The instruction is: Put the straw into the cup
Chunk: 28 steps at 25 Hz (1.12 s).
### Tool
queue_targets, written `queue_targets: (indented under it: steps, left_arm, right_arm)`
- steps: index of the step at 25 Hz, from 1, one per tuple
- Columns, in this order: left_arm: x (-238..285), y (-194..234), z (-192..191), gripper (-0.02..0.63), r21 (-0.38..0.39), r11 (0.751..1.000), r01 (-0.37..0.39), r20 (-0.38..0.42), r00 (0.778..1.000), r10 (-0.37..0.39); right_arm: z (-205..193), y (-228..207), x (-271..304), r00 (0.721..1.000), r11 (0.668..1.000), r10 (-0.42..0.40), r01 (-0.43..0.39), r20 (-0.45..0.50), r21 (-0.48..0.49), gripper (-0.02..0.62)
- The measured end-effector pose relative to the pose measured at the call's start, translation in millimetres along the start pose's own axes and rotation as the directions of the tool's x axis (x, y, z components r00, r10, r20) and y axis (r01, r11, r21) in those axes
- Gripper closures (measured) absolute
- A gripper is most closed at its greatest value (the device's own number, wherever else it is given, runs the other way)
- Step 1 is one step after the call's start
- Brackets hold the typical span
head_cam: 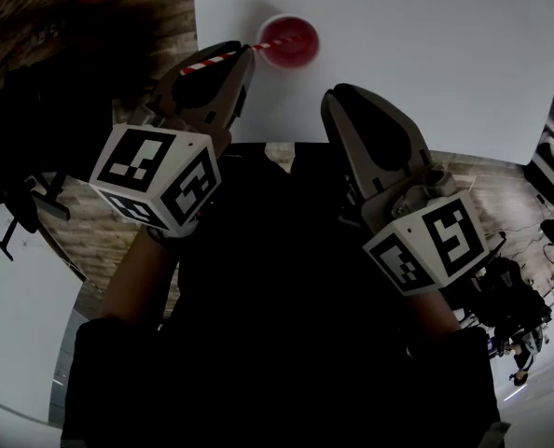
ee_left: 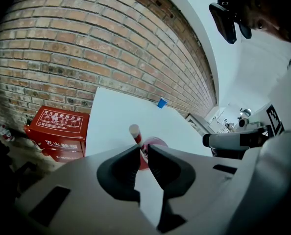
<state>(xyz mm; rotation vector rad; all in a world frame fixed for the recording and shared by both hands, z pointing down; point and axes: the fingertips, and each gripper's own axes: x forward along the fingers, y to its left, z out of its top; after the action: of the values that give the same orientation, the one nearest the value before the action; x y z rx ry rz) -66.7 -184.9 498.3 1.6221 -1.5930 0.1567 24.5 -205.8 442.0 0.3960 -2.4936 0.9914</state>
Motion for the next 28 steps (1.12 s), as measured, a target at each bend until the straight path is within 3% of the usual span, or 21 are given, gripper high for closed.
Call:
queue_targets:
  steps: [14,22,28]
  left_arm:
    - [-8.1,-8.7,-1.7,0.534,0.001,1.0,0.026,-0.008,1.0,-0.026]
    - [-28.6,-11.2,8.6,0.534,0.005,1.0,-0.015,0.045,0.999,0.015]
    - [-55.1,-10.7,26.9,0.535,-0.04,0.999,-0.021,0.124,0.992,0.026]
  right_arm:
    - [4.5,7.3,-1.4,1.0,1.0,0.009,-0.008,0.01,-0.013,0.532]
    - [5.6,12.7,-10.8,1.0,1.0,0.01,-0.009,0.022,-0.03,0.532]
    - [7.8,19.6,-13.8,0.999,0.999,0.014,-0.013,0.034,-0.053,0.532]
